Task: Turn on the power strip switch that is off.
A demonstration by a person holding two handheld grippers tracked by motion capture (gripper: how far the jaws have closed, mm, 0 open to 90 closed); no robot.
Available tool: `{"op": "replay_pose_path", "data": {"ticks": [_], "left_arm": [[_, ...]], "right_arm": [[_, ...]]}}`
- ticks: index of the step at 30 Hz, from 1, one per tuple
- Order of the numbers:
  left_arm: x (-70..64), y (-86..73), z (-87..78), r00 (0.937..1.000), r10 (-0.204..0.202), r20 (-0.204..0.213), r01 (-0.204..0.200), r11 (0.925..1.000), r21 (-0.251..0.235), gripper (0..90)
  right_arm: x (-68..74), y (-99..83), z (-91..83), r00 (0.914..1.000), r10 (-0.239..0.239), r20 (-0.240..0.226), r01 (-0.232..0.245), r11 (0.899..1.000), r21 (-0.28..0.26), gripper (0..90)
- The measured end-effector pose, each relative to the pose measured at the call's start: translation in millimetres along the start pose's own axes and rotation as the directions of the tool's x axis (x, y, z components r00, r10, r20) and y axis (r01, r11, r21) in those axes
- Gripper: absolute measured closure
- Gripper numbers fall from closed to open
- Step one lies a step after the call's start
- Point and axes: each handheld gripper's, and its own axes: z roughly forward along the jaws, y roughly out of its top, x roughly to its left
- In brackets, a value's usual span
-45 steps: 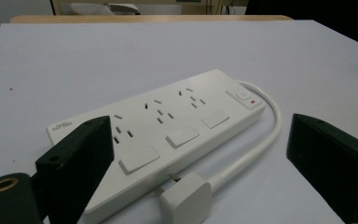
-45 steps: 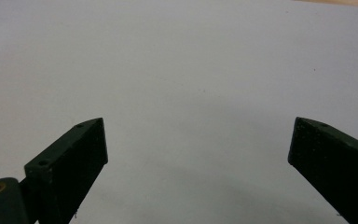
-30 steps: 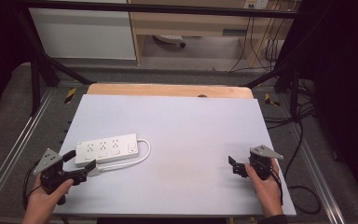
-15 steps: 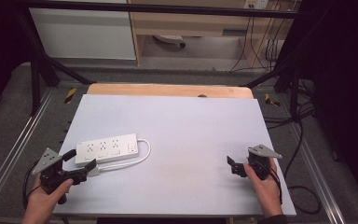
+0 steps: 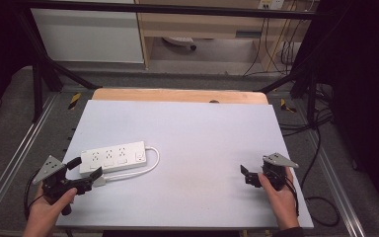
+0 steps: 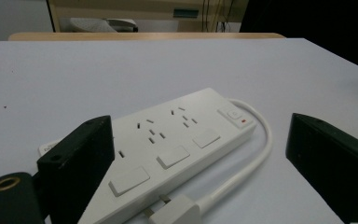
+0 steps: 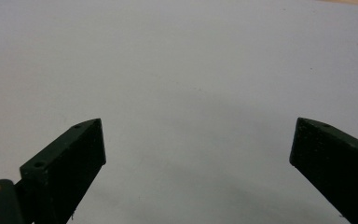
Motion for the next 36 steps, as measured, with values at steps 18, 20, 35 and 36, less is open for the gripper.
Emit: {"op": "replay_pose_path", "data": {"ticks": [18, 20, 35, 36], "left_arm": [[-3.8, 26.8, 12.9, 0.9999, 0.014, -0.004, -0.014, 0.9999, -0.005, 8.5], [-5.3, 27.6, 15.1, 0.9999, 0.015, 0.001, -0.015, 0.9999, 0.001, 8.5], [-14.8, 32.7, 32.7, 0.9993, 0.03, 0.022, -0.031, 0.9994, 0.017, 14.2], [-15.0, 33.2, 33.6, 0.9993, 0.03, 0.024, -0.03, 0.9994, 0.017, 14.7]], "right_arm": [[-0.6, -0.4, -0.7, 1.0, 0.001, 0.01, -0.001, 1.0, 0.001, 3.9], [-1.0, -0.6, -0.8, 0.9999, 0.001, 0.011, -0.001, 1.0, 0.0, 4.0], [-1.2, -0.4, -0.7, 0.9999, 0.002, 0.012, -0.002, 1.0, 0.0, 4.1], [-1.2, -0.3, -0.7, 0.9999, 0.002, 0.012, -0.002, 1.0, 0.0, 4.1]]}}
